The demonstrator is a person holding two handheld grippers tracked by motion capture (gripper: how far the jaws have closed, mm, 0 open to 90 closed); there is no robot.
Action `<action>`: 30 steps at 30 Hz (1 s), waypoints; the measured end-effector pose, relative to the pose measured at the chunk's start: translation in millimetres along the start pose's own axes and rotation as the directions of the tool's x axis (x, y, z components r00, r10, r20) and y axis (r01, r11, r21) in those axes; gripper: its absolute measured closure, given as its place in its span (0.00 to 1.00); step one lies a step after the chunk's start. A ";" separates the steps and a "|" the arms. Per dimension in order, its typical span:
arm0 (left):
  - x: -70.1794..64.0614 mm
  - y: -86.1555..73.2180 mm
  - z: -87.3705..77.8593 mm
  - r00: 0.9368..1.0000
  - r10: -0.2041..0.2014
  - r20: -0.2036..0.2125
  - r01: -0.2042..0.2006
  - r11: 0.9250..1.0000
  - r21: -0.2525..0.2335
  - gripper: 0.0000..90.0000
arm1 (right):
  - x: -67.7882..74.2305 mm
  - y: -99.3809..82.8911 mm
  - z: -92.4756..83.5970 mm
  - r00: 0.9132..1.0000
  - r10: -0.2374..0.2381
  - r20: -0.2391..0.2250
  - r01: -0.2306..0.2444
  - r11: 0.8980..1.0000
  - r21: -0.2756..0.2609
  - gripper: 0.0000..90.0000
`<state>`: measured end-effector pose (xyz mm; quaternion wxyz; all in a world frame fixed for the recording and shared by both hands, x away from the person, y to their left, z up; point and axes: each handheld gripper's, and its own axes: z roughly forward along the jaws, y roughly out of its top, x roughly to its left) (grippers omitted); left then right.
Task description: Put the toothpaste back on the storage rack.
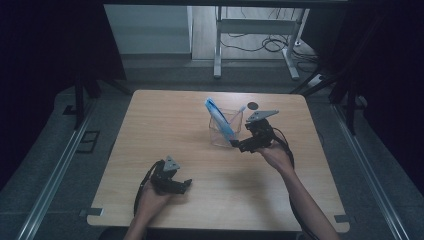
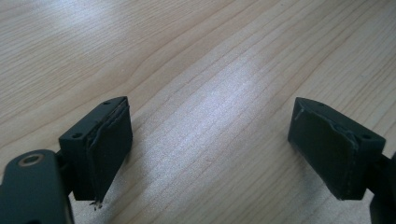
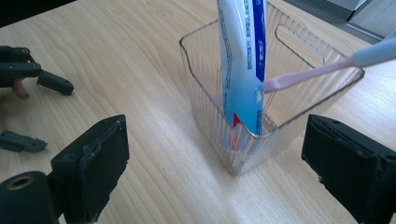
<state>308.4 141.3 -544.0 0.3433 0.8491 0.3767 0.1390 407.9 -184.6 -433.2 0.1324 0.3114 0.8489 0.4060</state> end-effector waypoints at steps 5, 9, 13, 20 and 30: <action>0.2 0.1 0.0 1.000 0.003 0.000 -0.003 1.000 0.000 0.15 | 0.9 -6.0 -3.4 1.000 0.004 0.001 -0.004 1.000 -0.001 0.08; 0.2 0.1 0.0 1.000 0.003 -0.001 -0.003 1.000 0.000 0.15 | 1.7 -10.5 -6.9 1.000 0.004 0.002 -0.004 1.000 -0.003 0.08; 0.2 0.0 0.1 1.000 0.003 -0.001 -0.003 1.000 -0.002 0.15 | 2.4 -15.0 -11.0 1.000 0.008 0.005 -0.008 1.000 -0.005 0.08; 0.2 0.0 0.1 1.000 0.003 0.000 -0.003 1.000 -0.002 0.15 | 2.9 -24.4 -17.7 1.000 0.012 0.017 -0.012 1.000 -0.003 0.08; 0.2 0.0 0.1 1.000 0.003 0.000 -0.003 1.000 -0.002 0.15 | 3.4 -36.2 -25.7 0.999 0.019 0.026 -0.019 1.000 -0.003 0.08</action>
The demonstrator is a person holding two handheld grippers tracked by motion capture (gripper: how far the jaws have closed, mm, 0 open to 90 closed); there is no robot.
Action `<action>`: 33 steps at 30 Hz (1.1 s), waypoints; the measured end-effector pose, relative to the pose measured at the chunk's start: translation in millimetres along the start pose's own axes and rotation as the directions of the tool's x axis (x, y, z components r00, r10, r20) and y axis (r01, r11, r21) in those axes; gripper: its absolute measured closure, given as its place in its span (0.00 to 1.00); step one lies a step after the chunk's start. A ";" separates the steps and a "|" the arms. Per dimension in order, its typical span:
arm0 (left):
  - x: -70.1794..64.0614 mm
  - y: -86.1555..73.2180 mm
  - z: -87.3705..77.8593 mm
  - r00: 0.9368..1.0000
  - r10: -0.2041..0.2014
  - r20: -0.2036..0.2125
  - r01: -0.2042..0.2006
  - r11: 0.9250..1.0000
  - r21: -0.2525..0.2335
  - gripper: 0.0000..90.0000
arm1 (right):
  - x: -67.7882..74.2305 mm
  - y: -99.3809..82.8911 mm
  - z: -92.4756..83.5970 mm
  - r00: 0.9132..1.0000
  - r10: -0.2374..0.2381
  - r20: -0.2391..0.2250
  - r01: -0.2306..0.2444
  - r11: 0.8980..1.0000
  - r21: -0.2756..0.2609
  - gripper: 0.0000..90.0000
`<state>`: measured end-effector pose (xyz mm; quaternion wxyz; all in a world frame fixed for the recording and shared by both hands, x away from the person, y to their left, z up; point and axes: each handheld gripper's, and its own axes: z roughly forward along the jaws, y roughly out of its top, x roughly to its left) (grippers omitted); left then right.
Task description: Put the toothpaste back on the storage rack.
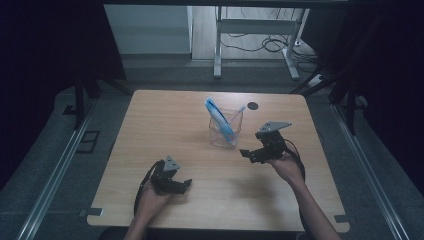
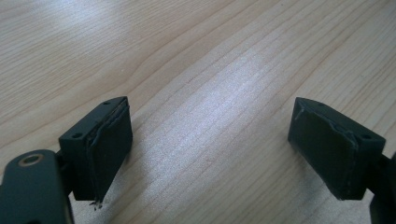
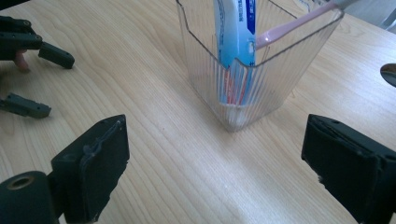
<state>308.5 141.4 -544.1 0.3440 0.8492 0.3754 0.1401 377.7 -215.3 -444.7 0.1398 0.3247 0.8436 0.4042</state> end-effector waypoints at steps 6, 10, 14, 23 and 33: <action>-0.2 0.0 0.0 1.000 -0.003 0.000 0.003 1.000 -0.001 0.15 | 0.5 -8.1 -5.2 1.000 0.002 0.006 -0.003 1.000 0.001 0.09; -0.9 0.0 0.1 1.000 -0.009 -0.004 0.009 1.000 -0.001 0.15 | 0.3 -16.0 -9.9 1.000 0.011 0.010 -0.011 1.000 0.003 0.09; -0.7 0.1 0.0 1.000 -0.007 -0.004 0.007 1.000 0.000 0.15 | -0.5 -22.3 -15.2 1.000 0.017 0.015 -0.017 1.000 0.001 0.09; -0.5 0.1 0.0 1.000 -0.004 -0.005 0.004 1.000 0.001 0.15 | -1.2 -35.3 -27.7 0.999 0.029 0.028 -0.029 1.000 -0.007 0.09; -1.1 0.0 0.2 1.000 -0.011 -0.006 0.011 1.000 -0.002 0.15 | -1.4 -54.7 -40.7 0.998 0.048 0.051 -0.048 0.999 -0.009 0.09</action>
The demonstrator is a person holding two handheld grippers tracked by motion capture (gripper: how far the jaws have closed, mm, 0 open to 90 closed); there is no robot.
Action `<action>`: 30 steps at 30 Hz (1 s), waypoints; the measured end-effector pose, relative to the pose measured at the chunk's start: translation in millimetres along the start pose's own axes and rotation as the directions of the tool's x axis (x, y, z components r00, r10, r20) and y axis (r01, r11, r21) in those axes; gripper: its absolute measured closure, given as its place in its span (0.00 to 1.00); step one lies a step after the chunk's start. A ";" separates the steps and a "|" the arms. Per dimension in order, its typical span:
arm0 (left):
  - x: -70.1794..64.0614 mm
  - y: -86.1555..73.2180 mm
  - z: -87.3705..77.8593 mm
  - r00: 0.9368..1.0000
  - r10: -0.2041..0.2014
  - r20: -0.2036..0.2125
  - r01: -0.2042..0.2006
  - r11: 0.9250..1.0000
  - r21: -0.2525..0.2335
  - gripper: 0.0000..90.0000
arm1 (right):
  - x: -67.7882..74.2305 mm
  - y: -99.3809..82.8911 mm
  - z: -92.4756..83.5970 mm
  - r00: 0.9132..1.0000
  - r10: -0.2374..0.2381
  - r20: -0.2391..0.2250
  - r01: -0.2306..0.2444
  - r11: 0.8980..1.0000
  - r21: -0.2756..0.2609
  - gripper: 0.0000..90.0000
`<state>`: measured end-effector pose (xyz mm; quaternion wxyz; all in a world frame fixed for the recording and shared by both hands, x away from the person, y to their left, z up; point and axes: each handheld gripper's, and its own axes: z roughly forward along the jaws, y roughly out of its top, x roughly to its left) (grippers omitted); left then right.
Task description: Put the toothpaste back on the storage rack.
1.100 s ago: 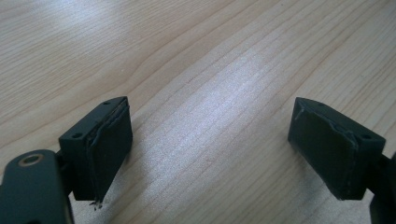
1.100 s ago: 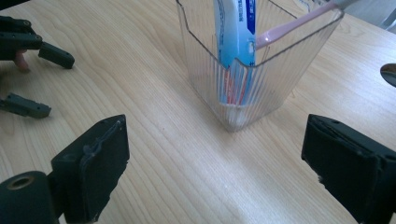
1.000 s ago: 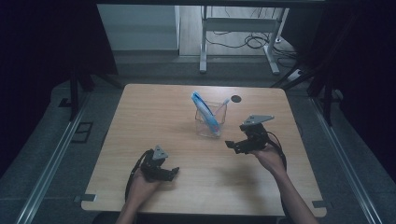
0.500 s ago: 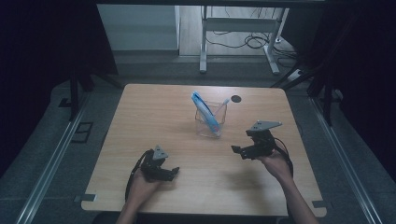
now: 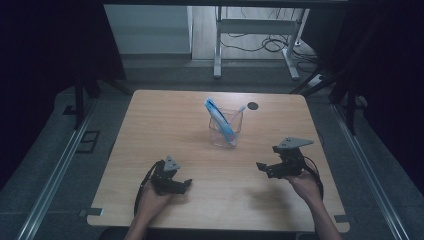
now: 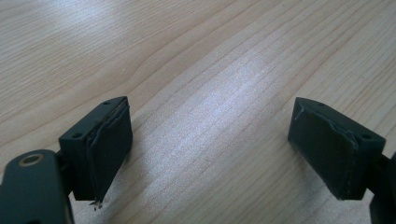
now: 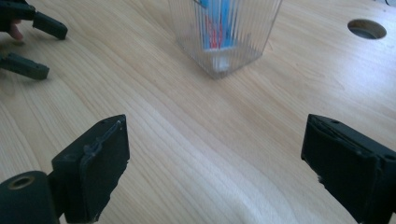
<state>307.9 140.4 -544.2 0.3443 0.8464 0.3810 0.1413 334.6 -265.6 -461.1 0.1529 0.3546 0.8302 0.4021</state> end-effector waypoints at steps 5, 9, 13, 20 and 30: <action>0.2 0.0 -0.2 1.000 0.003 0.000 -0.003 1.000 0.003 0.15 | -0.3 -12.5 -3.1 1.000 0.012 0.015 -0.012 1.000 -0.001 0.08; 0.1 0.0 -0.2 1.000 0.002 0.000 -0.002 1.000 0.003 0.15 | -0.1 -23.8 -3.4 1.000 0.022 0.019 -0.022 1.000 0.002 0.08; -0.5 -0.1 -0.1 1.000 -0.005 -0.001 0.005 1.000 0.000 0.15 | 1.2 -33.8 -1.9 0.999 0.024 0.026 -0.025 1.000 0.011 0.07; -0.5 -0.1 -0.1 1.000 -0.003 -0.003 0.003 1.000 0.000 0.15 | 2.4 -54.9 5.3 0.999 0.033 0.041 -0.034 0.999 0.033 0.06; -0.6 -0.2 -0.2 1.000 -0.005 -0.003 0.005 1.000 0.000 0.16 | 4.4 -73.1 16.4 0.999 0.024 0.045 -0.028 0.997 0.072 0.06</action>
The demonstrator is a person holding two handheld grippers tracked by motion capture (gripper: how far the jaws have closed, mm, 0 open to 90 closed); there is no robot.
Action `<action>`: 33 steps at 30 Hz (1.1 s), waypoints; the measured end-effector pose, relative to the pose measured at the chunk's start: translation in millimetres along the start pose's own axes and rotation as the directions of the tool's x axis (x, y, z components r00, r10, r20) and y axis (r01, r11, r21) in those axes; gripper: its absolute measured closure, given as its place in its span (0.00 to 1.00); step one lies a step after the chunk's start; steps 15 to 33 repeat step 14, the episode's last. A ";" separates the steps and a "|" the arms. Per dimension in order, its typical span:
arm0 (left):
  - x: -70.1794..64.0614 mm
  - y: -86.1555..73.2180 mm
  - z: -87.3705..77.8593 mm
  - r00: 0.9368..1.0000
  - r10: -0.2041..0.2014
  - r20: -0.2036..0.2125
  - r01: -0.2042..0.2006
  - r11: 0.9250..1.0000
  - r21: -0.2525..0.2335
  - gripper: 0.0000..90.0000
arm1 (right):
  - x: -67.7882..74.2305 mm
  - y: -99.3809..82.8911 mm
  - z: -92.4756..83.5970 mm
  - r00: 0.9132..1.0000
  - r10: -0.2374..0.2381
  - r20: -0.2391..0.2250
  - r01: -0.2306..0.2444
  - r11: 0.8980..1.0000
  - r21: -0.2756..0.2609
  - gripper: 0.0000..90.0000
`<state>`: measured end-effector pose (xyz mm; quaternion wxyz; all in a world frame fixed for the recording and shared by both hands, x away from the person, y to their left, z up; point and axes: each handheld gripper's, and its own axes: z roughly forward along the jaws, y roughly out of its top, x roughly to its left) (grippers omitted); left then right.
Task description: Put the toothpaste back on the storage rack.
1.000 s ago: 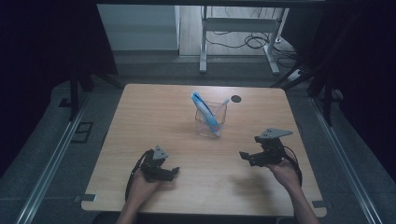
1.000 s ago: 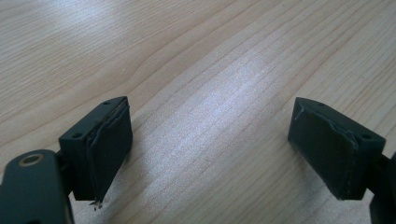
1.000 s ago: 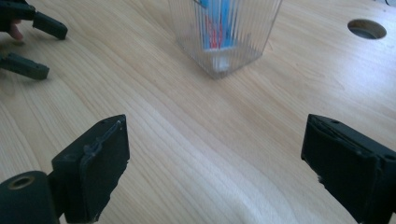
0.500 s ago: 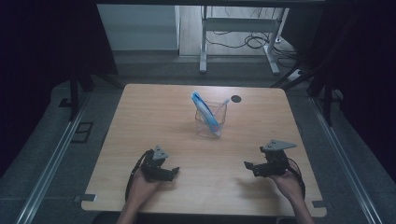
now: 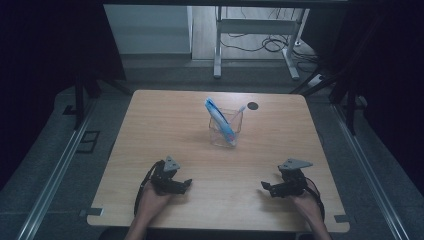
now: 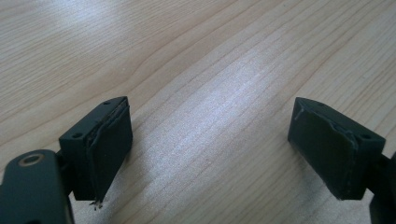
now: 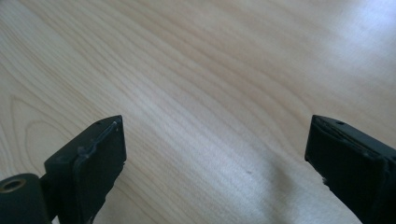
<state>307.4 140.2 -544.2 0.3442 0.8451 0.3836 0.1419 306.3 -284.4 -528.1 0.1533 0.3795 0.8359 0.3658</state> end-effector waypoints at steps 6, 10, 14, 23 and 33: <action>0.0 0.0 0.0 1.000 0.000 0.000 0.000 1.000 0.000 0.15 | 0.4 -10.2 7.4 1.000 -0.016 0.016 0.016 0.999 0.032 0.06; 0.0 0.0 0.0 1.000 0.000 0.000 0.000 1.000 0.000 0.15 | 0.2 -12.7 8.4 1.000 -0.012 0.017 0.012 1.000 0.026 0.04; 0.0 0.0 0.0 1.000 0.000 0.000 0.000 1.000 0.000 0.15 | 0.4 -12.8 8.4 1.000 -0.011 0.018 0.011 1.000 0.028 0.04; 0.0 0.0 0.0 1.000 0.000 0.000 0.000 1.000 0.000 0.15 | 0.4 -12.8 8.4 1.000 -0.011 0.018 0.011 1.000 0.028 0.04; 0.0 0.0 0.0 1.000 0.000 0.000 0.000 1.000 0.000 0.15 | 0.4 -12.8 8.4 1.000 -0.011 0.018 0.011 1.000 0.028 0.04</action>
